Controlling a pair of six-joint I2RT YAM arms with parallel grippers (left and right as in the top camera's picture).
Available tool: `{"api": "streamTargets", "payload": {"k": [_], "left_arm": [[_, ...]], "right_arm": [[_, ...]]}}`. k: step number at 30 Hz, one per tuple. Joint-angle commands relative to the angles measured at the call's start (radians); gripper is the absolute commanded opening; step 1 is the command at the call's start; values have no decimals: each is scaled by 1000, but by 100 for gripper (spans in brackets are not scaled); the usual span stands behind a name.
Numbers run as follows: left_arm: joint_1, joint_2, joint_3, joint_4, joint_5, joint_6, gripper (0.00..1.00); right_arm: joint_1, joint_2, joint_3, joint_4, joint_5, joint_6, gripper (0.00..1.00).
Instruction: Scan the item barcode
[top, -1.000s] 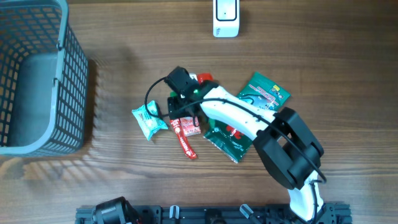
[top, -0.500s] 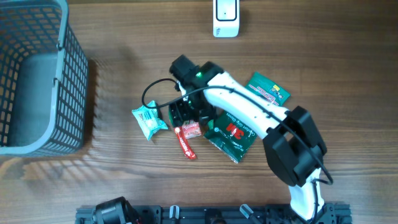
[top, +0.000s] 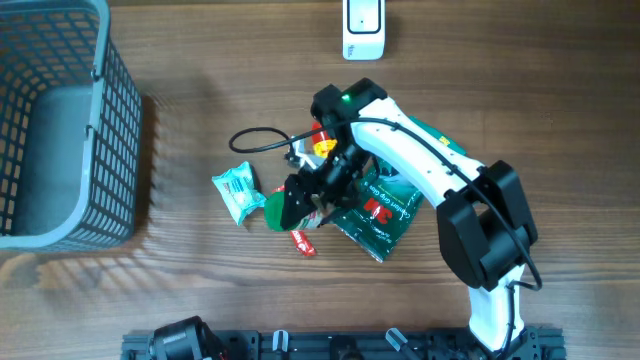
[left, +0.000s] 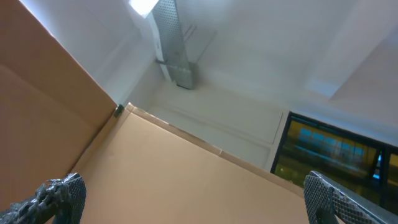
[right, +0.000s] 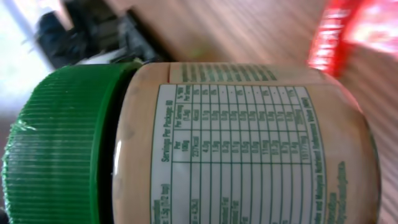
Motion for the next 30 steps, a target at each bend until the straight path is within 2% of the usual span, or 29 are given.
{"api": "streamTargets", "payload": {"k": [1, 4, 9, 15, 23, 27, 30], "left_arm": [[6, -2, -2, -60, -2, 1, 100], [6, -2, -13, -86, -2, 1, 100], [6, -2, -68, -134, -2, 1, 100], [6, -2, -158, -142, -1, -10, 100], [6, -2, -281, -140, 27, -290, 100], [-10, -2, -289, -129, 170, -317, 100], [-53, -2, -304, -105, 188, -315, 100]], "right_arm": [[0, -12, 24, -5, -254, -96, 83], [0, -12, 24, -8, -385, -68, 80], [0, -12, 24, -7, -566, 2, 82], [0, -12, 24, -7, -663, 2, 83], [0, -12, 24, 25, -655, -3, 83], [0, -12, 24, 27, -655, -3, 83], [0, -12, 24, 31, -655, -3, 82]]}}
